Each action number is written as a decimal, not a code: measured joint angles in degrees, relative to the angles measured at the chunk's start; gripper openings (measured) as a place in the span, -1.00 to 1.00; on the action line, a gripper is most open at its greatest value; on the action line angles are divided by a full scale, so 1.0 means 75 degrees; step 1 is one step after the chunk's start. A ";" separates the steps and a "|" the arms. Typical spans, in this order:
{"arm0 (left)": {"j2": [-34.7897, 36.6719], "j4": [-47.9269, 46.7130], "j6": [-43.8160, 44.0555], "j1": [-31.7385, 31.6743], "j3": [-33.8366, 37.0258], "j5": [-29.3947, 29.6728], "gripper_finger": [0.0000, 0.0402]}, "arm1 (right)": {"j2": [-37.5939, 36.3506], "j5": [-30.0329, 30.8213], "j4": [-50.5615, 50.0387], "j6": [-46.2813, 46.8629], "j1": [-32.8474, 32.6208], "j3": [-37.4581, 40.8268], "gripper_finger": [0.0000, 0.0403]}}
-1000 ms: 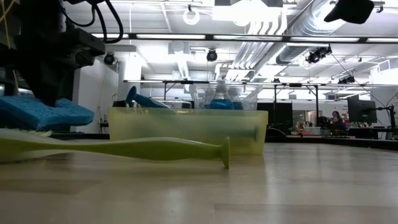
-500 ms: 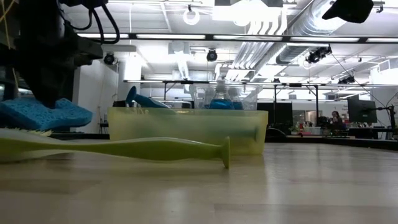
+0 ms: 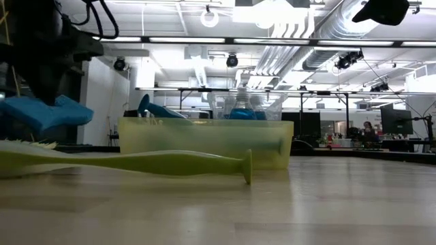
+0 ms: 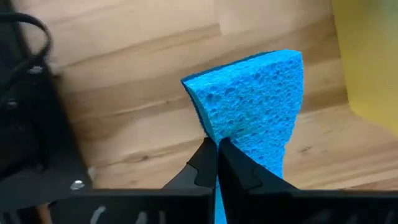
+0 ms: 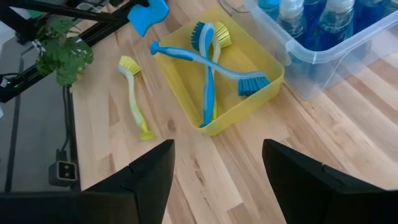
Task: Pick & Place Kitchen Sink Supplies
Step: Put the blue sponge into the transparent bin
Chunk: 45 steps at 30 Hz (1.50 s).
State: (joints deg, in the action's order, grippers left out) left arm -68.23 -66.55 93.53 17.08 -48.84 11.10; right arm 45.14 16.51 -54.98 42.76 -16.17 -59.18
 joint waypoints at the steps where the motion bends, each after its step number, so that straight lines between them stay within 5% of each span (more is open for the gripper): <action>1: 0.0145 -0.0092 -0.0007 -0.0096 0.0000 0.0002 -1.00 | 0.0010 0.0048 0.0001 0.0011 -0.0001 0.0000 0.17; 17: 0.1673 0.1498 -0.2834 -0.3043 0.0000 0.0434 -1.00 | 0.0306 0.0664 0.0056 -0.0035 0.0000 0.0000 0.17; 31: 0.1533 0.4086 -0.4802 -0.5612 0.0000 -0.0763 -1.00 | 0.0440 0.0630 0.0058 0.0281 0.0000 0.0000 0.17; 45: 0.0233 0.6120 -0.5702 -0.7458 0.0006 -0.2475 -1.00 | 0.0447 0.0763 0.0303 0.0501 0.0000 0.0000 0.17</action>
State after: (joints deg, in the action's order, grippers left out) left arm -66.48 -20.65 50.76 -38.85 -48.80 -7.46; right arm 48.49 22.24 -52.71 46.52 -16.16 -59.18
